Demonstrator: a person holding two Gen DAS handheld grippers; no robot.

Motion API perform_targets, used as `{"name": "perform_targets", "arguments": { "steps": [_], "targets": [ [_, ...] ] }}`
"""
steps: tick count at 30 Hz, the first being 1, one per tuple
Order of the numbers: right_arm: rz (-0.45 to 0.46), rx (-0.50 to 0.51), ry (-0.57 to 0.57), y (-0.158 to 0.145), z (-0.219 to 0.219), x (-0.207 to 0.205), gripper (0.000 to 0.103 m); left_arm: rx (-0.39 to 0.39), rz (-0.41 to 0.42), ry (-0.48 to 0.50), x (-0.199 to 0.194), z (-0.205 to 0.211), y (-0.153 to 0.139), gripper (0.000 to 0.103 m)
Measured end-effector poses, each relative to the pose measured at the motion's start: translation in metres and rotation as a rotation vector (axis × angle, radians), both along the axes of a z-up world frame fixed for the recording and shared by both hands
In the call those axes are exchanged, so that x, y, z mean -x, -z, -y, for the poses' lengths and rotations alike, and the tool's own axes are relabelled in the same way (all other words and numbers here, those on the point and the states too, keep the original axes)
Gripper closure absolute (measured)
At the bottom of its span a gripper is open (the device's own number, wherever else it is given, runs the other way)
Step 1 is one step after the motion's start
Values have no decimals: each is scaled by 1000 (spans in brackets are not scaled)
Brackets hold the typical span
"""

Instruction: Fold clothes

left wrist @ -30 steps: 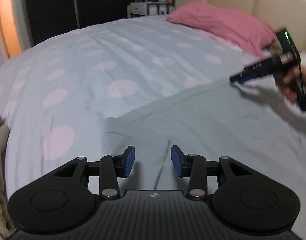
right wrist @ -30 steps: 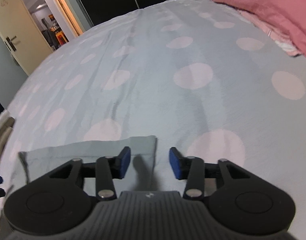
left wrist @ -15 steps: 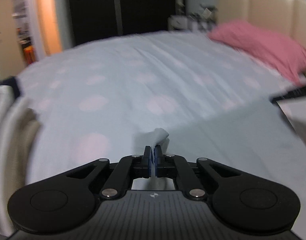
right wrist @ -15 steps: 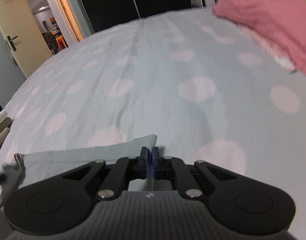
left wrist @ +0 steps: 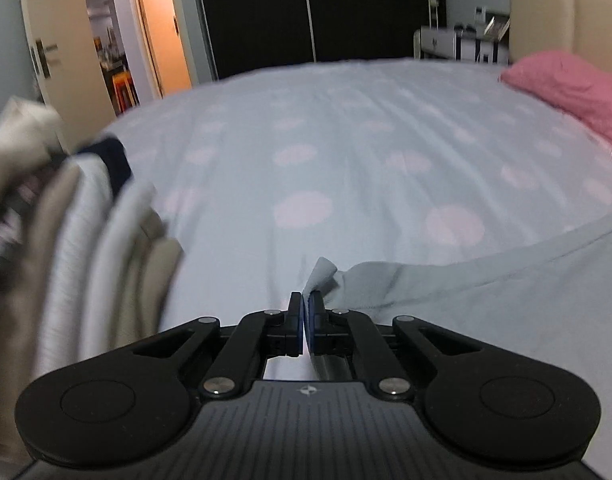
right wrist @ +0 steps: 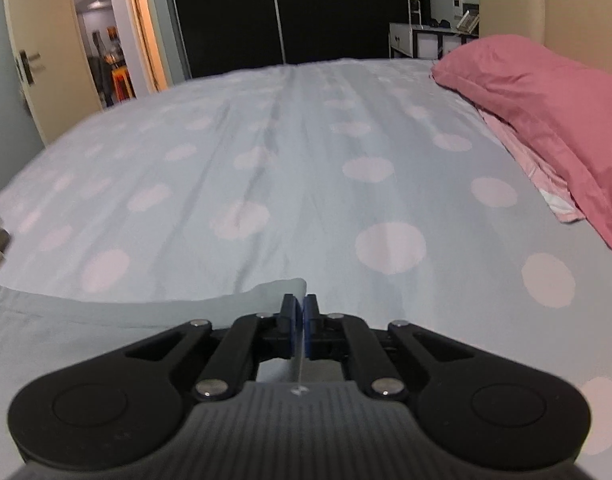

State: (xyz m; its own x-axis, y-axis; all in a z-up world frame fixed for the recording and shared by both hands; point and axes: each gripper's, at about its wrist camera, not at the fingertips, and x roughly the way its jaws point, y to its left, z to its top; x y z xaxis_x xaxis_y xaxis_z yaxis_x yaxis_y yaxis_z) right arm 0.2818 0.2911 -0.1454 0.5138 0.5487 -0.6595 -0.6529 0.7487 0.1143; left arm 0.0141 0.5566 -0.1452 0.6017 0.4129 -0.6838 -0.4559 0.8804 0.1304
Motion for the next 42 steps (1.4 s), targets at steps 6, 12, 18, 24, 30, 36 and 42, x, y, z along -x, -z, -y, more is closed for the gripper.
{"name": "perform_targets", "arguments": {
  "steps": [6, 12, 18, 24, 30, 36, 42],
  "targets": [
    [-45, 59, -8, 39, -11, -14, 98, 53, -75, -6, -6, -13, 43, 99],
    [-76, 84, -49, 39, -4, -23, 68, 57, -59, -34, 10, -17, 29, 78],
    [-111, 85, -15, -13, 48, -13, 63, 93, -7, 8, 56, 11, -16, 73],
    [-77, 97, 50, -68, 143, 29, 56, 50, -48, 39, 117, 53, -56, 70],
    [-92, 74, 205, -100, 264, 86, 54, 132, -99, -32, 193, 90, -86, 62],
    [-83, 36, 384, -103, 363, 111, 57, 138, -82, -74, 236, 109, -99, 62],
    [-89, -41, 533, -89, 409, 98, 58, 162, -66, -113, 238, 108, -93, 61]
  ]
}}
